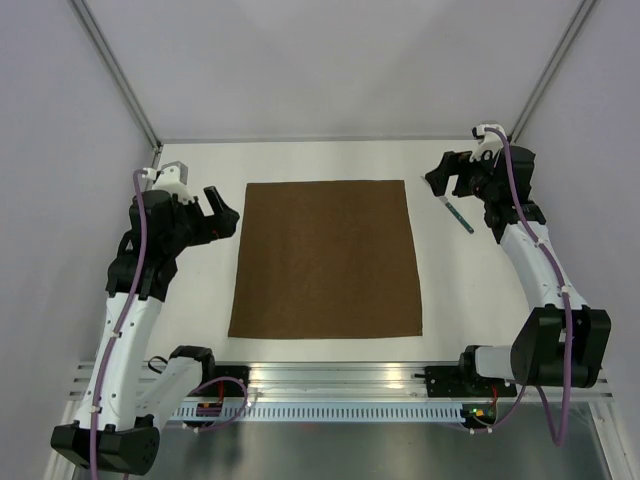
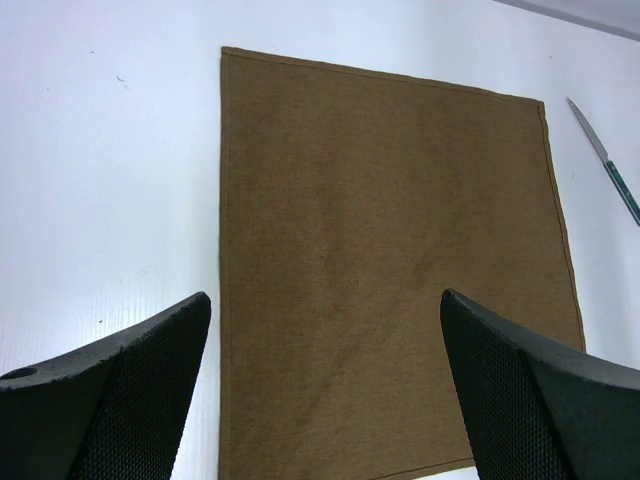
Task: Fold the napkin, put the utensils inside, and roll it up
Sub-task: Fold the napkin
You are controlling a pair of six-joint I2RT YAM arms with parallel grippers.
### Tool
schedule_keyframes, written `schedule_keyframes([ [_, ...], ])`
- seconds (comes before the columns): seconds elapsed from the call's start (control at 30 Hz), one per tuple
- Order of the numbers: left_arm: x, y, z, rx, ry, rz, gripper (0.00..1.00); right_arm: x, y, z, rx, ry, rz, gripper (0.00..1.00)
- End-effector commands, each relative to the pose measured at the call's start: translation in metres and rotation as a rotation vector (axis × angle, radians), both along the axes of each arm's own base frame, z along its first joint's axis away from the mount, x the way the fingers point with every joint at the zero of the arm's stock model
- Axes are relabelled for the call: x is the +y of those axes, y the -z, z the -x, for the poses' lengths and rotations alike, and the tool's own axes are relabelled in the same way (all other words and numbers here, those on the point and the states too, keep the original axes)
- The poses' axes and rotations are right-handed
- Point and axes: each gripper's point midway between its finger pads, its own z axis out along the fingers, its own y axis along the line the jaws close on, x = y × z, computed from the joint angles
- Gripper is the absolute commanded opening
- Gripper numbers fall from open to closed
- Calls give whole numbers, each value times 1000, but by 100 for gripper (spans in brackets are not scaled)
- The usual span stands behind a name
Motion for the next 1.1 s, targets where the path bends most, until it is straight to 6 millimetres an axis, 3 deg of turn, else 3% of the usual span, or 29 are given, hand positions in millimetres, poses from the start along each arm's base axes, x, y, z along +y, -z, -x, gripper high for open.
schedule_keyframes([
  [0.0,-1,-16,0,-36,31,-22,100,1,-20,-7,-59,-26,17,98],
  [0.2,-2,-24,0,-49,42,-28,100,8,-9,-8,-21,-61,19,98],
  [0.3,-2,-32,-1,-58,40,-28,100,32,-2,-8,1,-116,83,97],
  [0.33,-2,-34,-2,-60,40,-28,100,61,0,-2,2,-171,98,97],
  [0.4,-2,-38,-3,-60,36,-25,100,87,7,2,5,-193,142,95],
  [0.43,-2,-46,-3,-78,36,-20,100,123,12,15,10,-269,149,91],
  [0.53,-2,-67,-2,-118,30,-8,100,174,26,26,37,-350,176,84],
  [0.57,-2,-74,-2,-130,26,-1,100,208,30,43,40,-427,184,82],
  [0.6,-3,-83,0,-146,26,3,100,223,45,46,71,-446,202,78],
  [0.63,-1,-88,1,-156,18,4,100,254,43,64,61,-518,207,77],
  [0.7,0,-98,3,-176,10,13,100,283,62,76,81,-561,243,73],
  [0.73,2,-102,6,-182,-2,11,100,311,63,96,70,-624,254,72],
  [0.77,3,-105,8,-187,-12,12,100,326,67,106,69,-653,263,70],
  [0.8,5,-111,9,-201,-19,12,100,339,85,112,95,-674,289,67],
  [0.83,8,-114,12,-202,-38,7,100,361,83,130,82,-725,293,66],
  [0.87,11,-118,15,-212,-52,5,100,373,102,138,113,-749,320,64],
  [0.93,17,-132,20,-243,-84,4,100,399,108,162,103,-805,334,61],
  [0.97,17,-137,24,-251,-86,9,100,408,125,170,129,-828,352,61],
  [1.03,18,-152,30,-287,-92,21,100,430,131,193,121,-875,370,59],
  [1.07,18,-155,32,-293,-95,21,100,437,147,201,139,-894,393,58],
])
